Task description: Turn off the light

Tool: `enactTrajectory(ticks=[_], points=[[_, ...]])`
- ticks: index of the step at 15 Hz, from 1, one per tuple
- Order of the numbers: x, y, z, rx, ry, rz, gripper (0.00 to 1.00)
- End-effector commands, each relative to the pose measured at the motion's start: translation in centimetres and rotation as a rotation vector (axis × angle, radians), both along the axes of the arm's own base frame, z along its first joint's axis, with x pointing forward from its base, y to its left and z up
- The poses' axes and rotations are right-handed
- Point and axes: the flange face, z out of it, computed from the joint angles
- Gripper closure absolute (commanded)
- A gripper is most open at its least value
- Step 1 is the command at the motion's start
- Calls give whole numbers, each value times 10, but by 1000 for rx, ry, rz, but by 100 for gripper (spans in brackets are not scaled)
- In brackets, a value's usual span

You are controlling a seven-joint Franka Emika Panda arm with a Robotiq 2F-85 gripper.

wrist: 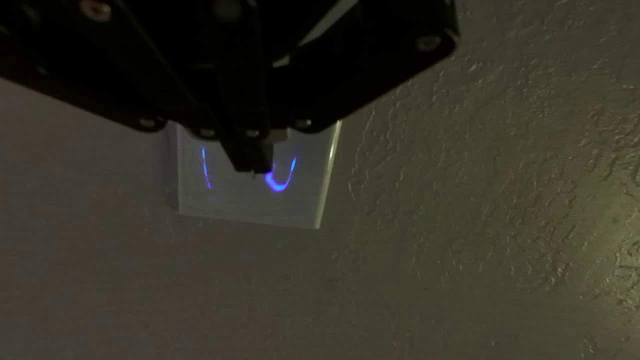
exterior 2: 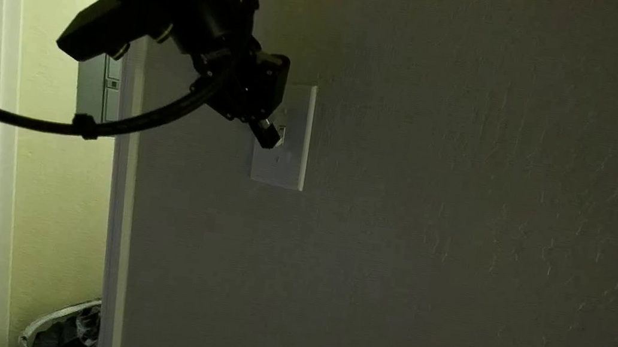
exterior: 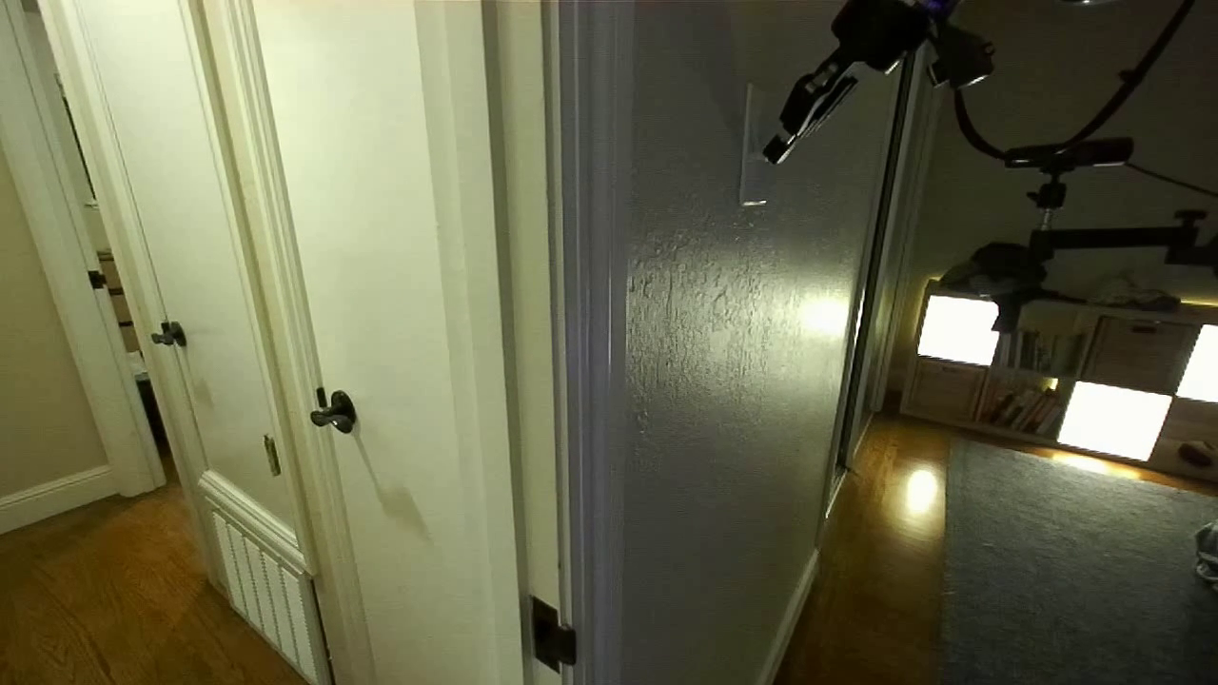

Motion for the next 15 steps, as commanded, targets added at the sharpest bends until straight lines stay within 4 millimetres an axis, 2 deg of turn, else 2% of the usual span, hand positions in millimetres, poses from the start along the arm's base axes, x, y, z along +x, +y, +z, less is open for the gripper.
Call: enactTrajectory(ticks=[1,4,7,12,14,15], points=[[-22,8,1,9,101,58,95],[-36,17,-5,61,265,144,95],[-49,15,-14,116,441,201,95],[-69,6,-46,175,755,237,95],[-77,6,-55,171,839,234,70],[-79,8,-56,157,863,227,68]])
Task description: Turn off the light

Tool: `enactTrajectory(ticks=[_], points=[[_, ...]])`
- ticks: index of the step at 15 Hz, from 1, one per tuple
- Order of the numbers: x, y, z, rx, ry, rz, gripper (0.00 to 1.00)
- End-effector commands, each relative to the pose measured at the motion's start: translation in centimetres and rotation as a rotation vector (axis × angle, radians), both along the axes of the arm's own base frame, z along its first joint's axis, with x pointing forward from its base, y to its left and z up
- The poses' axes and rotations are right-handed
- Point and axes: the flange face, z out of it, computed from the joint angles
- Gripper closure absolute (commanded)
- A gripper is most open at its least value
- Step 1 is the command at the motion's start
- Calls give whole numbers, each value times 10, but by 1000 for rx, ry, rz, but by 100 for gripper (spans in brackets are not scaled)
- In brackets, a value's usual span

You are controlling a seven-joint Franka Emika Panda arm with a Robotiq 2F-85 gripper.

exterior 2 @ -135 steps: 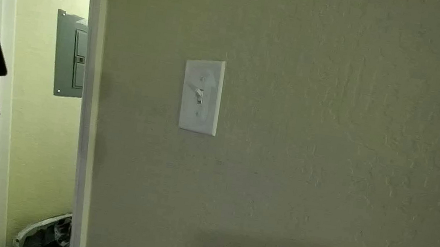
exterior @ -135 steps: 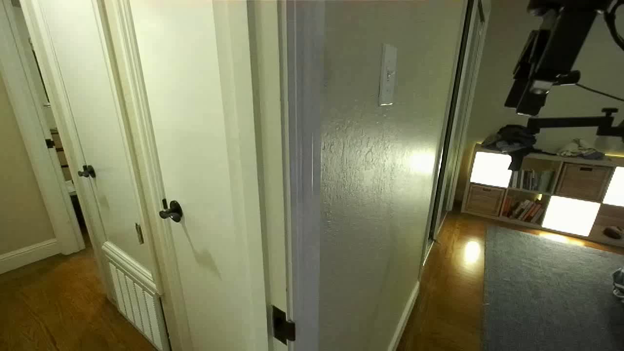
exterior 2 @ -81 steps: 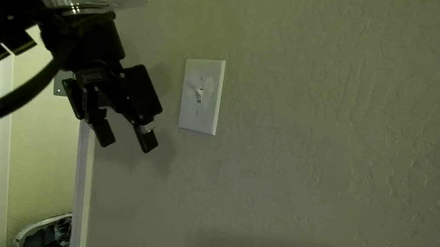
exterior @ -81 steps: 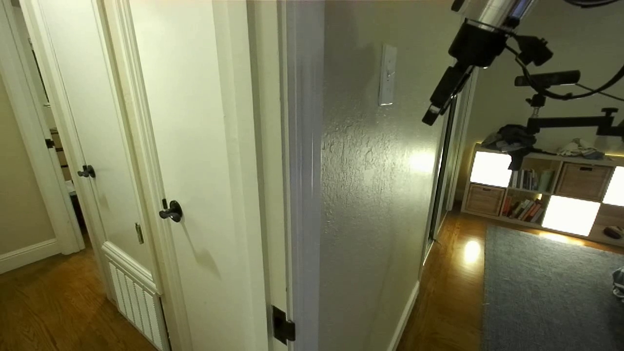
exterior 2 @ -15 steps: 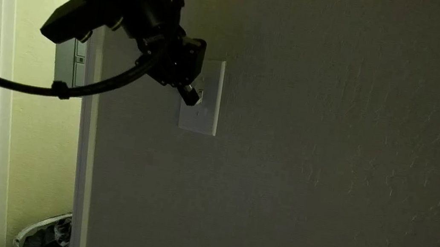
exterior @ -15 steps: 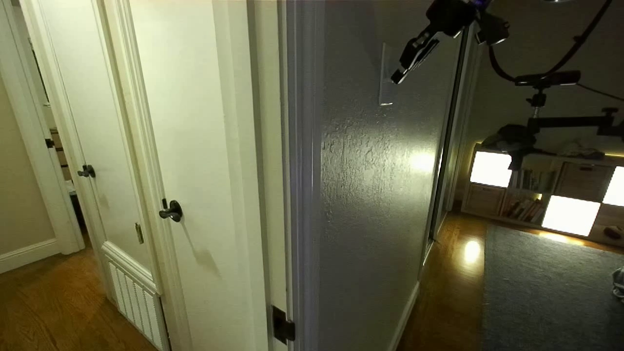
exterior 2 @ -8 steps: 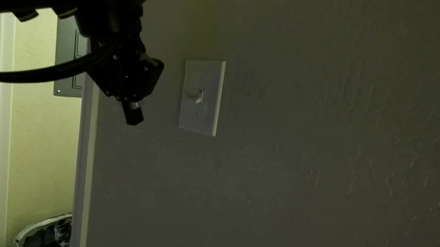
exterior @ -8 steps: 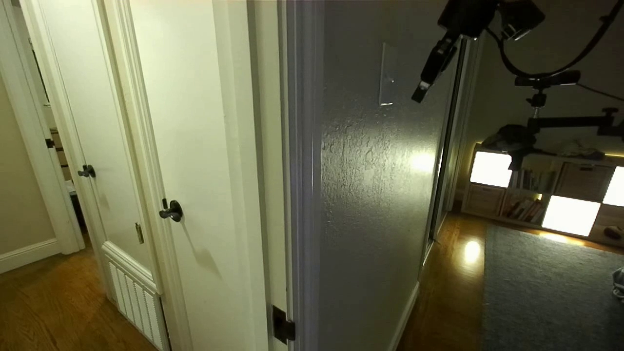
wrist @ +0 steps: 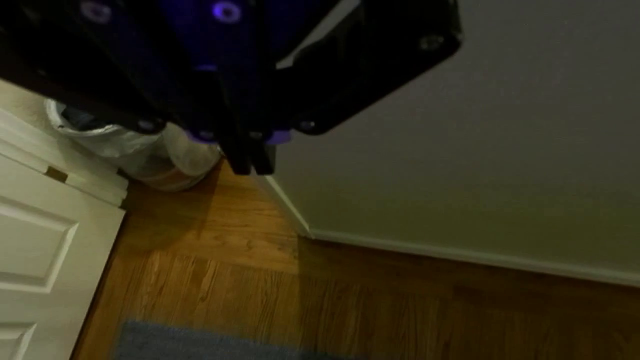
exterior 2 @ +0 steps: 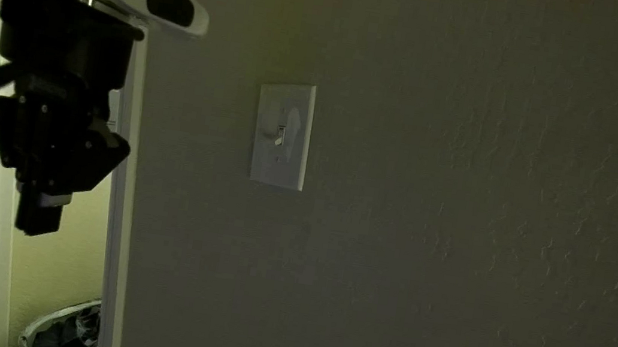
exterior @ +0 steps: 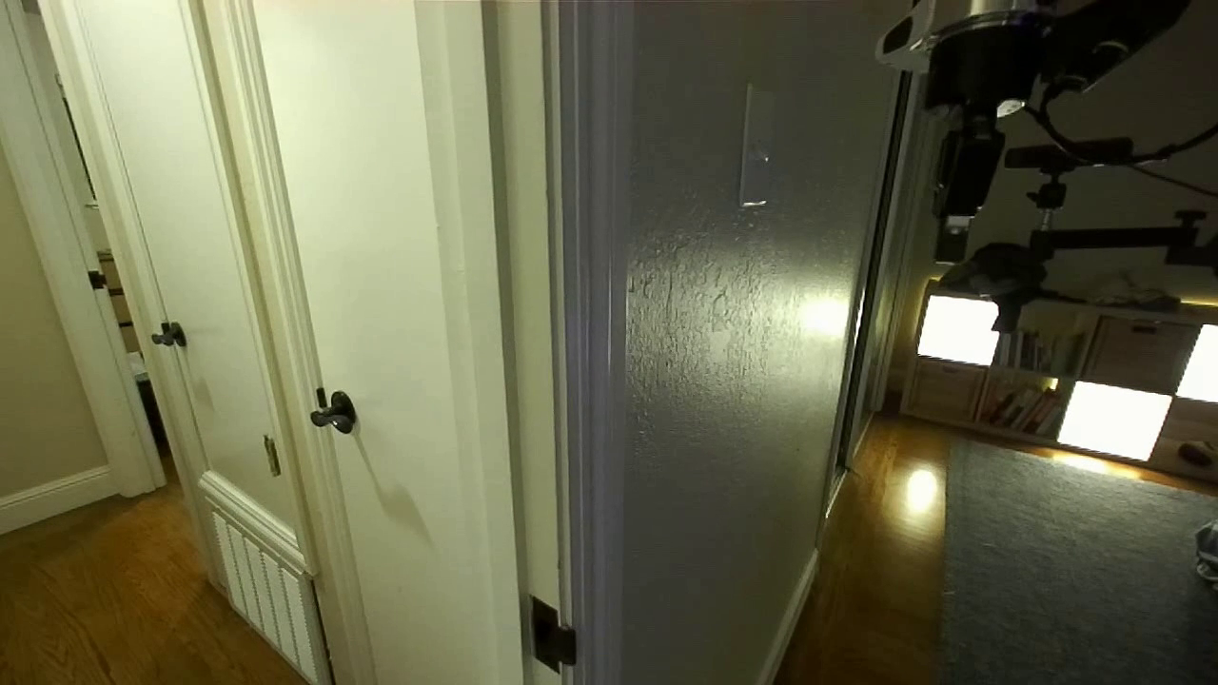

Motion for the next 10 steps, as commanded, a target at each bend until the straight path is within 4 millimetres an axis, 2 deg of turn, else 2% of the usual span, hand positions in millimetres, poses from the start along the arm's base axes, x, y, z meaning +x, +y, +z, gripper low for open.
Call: enactTrajectory(ticks=[1,8,9,10], points=[[-7,2,-3,-27,86,22,64],[2,33,14,-9,-12,64,17],[3,27,8,-18,23,66,37],[4,31,10,-18,17,72,29]])
